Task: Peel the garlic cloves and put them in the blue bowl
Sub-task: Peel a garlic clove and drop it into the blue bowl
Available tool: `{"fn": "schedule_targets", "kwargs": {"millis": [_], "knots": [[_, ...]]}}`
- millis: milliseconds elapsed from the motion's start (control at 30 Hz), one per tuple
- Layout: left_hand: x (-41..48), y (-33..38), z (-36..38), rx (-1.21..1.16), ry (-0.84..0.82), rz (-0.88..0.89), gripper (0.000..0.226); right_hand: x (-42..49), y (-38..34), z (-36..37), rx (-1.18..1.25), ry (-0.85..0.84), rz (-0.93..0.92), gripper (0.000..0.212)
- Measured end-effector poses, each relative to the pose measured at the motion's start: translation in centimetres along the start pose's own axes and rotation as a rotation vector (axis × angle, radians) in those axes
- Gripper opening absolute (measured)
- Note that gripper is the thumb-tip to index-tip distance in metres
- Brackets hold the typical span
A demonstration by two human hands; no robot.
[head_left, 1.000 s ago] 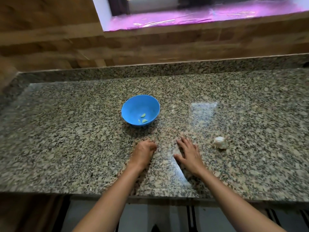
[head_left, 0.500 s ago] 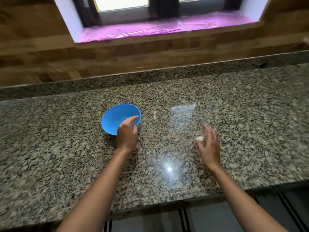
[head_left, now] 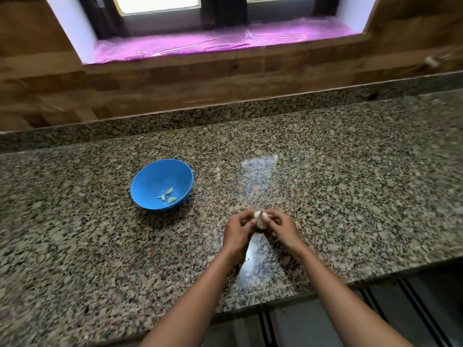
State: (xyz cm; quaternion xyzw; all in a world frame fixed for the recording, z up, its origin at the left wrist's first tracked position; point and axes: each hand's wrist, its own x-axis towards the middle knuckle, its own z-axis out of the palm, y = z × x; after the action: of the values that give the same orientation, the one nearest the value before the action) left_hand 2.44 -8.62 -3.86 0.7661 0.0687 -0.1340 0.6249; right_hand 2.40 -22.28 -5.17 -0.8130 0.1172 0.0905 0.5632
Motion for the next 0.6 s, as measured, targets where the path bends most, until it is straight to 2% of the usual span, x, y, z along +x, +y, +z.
{"fn": "schedule_targets", "kwargs": {"millis": [67,133,200,300,433,600], "knots": [[-0.3,0.4,-0.5,-0.084,0.016,-0.020,0.020,-0.4,-0.6,0.4,0.205,-0.020,0.050,0.022],[-0.6,0.3,-1.2,-0.141,0.039,-0.043,0.018,-0.9,-1.3,0.6,0.457,-0.114,0.137,0.024],[-0.8,0.2,-2.0,-0.182,0.066,-0.044,0.017,-1.3,-1.7,0.8,0.596,-0.199,0.200,0.027],[-1.3,0.1,-2.7,-0.209,0.050,0.018,0.022,-1.8,-2.6,1.6,0.803,-0.169,0.260,0.026],[-2.7,-0.2,-2.7,0.055,0.054,0.203,0.041,-2.6,-3.7,2.5,0.920,-0.159,0.302,0.026],[-3.3,-1.0,-2.5,0.176,0.211,0.350,0.030,-3.6,-4.4,2.9,1.031,-0.185,0.315,0.023]]}}
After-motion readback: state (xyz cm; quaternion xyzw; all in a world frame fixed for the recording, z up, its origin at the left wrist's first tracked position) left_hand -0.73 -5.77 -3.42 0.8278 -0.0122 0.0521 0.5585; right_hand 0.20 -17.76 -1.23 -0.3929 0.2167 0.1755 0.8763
